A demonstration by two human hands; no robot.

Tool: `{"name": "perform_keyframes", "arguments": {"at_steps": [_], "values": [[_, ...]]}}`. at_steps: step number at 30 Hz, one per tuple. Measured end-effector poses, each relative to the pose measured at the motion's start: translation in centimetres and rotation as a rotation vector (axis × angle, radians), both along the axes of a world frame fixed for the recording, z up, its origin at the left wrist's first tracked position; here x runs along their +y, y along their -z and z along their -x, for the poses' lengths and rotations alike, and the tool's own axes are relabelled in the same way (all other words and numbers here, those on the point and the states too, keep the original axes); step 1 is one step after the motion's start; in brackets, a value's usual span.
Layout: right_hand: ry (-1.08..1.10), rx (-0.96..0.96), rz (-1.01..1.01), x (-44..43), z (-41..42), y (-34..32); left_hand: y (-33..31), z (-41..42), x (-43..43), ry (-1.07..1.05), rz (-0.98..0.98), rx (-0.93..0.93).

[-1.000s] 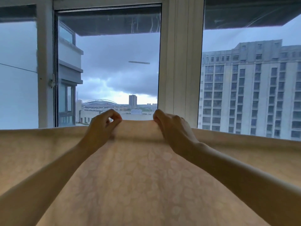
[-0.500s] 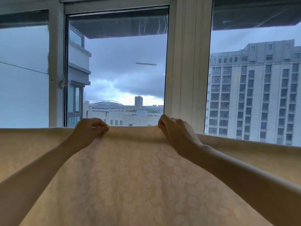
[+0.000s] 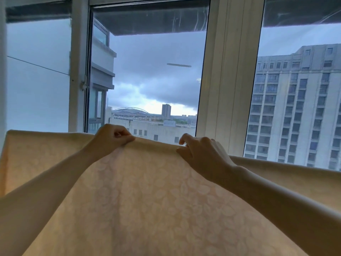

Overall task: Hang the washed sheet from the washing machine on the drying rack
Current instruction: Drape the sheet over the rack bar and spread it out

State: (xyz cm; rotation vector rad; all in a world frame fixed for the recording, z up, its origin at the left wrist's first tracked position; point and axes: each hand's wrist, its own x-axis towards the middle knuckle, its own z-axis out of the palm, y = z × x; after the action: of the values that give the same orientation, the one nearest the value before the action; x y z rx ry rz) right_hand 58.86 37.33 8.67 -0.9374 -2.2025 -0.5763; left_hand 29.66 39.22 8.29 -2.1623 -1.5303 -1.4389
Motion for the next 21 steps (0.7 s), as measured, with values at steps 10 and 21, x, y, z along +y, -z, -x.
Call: {"name": "perform_keyframes", "arguments": {"at_steps": [10,21], "values": [[-0.097,-0.074,-0.048,1.4,5.2,0.3,0.9,5.4,-0.7,-0.038,0.032,-0.051],[-0.099,-0.063,-0.054,3.0,15.5,1.2,1.1,14.0,0.1,-0.040,0.019,0.188]]}}
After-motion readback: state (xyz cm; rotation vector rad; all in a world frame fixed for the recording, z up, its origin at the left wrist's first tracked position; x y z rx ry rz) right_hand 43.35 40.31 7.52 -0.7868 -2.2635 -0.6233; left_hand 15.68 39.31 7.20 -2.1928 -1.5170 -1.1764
